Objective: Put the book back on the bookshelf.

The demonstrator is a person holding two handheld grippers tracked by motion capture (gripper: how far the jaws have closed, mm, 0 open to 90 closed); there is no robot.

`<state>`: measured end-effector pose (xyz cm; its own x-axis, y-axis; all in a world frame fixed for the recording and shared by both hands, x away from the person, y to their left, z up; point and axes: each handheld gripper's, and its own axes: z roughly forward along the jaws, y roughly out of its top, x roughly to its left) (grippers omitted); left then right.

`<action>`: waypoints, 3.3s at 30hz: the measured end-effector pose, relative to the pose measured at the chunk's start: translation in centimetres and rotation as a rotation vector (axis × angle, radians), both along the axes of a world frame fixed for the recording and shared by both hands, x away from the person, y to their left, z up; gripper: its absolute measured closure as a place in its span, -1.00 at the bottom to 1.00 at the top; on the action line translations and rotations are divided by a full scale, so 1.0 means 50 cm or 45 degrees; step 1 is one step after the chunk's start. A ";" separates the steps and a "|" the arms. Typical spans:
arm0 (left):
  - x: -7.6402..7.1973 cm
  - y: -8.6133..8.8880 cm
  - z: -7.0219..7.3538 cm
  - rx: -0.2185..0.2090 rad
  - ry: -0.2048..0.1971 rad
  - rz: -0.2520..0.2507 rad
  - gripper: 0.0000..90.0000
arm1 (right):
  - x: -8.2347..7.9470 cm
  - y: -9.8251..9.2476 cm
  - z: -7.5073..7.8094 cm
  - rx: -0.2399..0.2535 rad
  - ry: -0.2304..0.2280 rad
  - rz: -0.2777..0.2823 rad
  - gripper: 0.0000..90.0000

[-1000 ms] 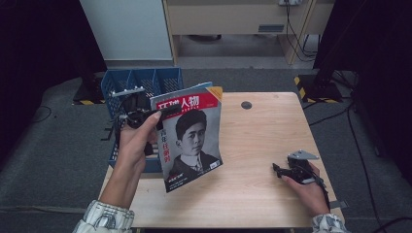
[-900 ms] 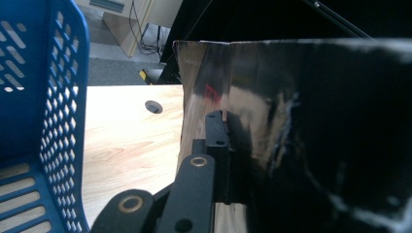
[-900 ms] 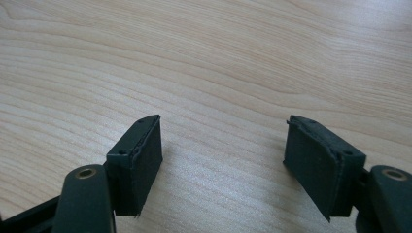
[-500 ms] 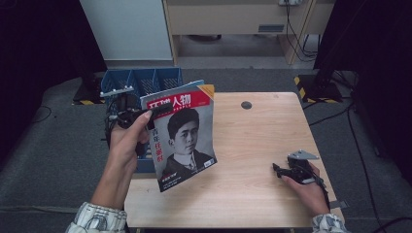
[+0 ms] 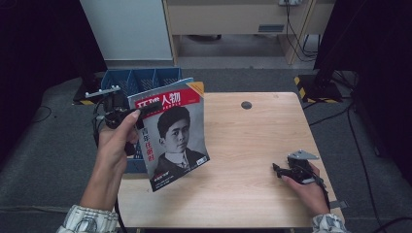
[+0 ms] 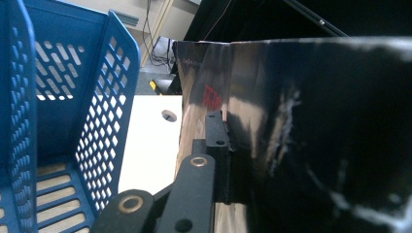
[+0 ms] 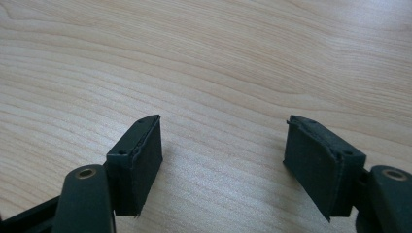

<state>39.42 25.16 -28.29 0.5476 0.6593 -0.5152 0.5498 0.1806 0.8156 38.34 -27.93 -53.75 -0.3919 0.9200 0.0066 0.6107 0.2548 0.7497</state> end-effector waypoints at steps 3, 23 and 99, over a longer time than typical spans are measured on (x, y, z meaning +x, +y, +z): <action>-0.001 0.008 0.000 0.001 -0.003 0.002 0.91 | 0.000 0.000 0.000 0.001 0.000 0.000 -0.34; -0.018 0.088 0.017 -0.023 -0.023 0.079 0.91 | 0.000 0.000 0.000 0.003 0.003 -0.003 -0.34; -0.078 0.340 0.045 -0.039 -0.075 0.252 0.91 | -0.001 0.000 0.000 -0.002 0.003 -0.001 -0.34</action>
